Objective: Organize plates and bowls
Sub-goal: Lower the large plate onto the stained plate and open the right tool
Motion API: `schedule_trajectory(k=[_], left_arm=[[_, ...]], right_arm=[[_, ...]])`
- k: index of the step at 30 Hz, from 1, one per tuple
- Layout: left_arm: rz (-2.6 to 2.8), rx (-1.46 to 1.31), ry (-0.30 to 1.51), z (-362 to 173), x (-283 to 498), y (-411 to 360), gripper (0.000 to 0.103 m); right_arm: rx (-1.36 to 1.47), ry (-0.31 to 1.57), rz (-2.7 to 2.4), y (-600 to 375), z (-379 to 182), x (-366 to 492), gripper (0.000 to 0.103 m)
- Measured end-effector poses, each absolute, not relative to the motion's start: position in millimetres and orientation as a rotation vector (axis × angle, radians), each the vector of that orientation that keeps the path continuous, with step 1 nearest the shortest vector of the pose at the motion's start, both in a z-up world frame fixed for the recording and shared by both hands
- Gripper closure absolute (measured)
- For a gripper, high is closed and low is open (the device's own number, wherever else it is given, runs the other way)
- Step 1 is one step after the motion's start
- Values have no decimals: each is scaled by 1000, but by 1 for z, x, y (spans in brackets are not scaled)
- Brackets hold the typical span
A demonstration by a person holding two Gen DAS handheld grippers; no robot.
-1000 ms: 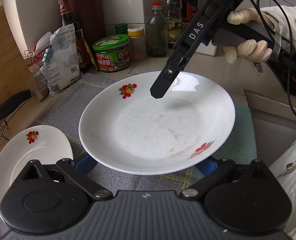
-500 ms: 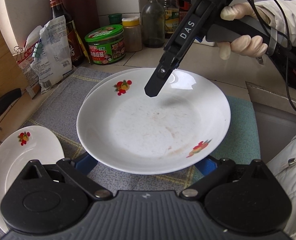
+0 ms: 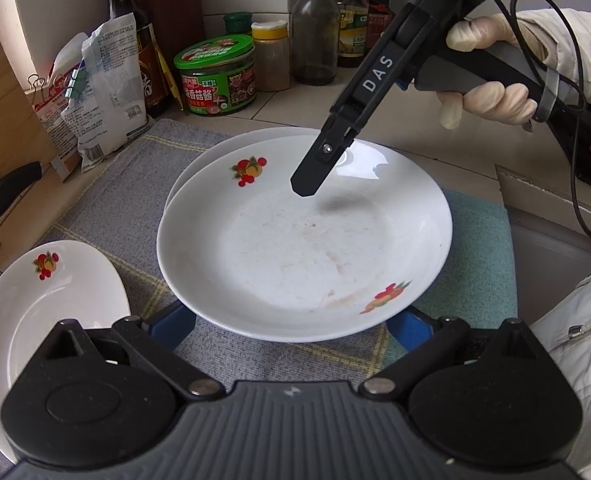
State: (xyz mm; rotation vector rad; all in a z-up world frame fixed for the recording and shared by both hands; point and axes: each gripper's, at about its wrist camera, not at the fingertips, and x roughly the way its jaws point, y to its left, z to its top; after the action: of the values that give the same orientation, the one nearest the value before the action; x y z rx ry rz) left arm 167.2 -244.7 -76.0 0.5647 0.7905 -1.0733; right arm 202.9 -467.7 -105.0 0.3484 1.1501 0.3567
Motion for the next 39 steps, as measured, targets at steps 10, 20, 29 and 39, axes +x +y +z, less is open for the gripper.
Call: schedule_trajectory(k=[10,20,29,39], left_arm=[[-1076,561,784,-74,167,-242,4],[-1099,578,762,-73,162,-238,3],[-1112,589,751,-73,158,-238,3],[-1103,581,735,-73,154,-238,2]], right_arm=[[339,1162,353,-465,-103,201,30],[391,1169,337,-473,-101,197,26],[441,1145,318,-481,-94,187,24],[408,1148,290,-476,-88,182,24]])
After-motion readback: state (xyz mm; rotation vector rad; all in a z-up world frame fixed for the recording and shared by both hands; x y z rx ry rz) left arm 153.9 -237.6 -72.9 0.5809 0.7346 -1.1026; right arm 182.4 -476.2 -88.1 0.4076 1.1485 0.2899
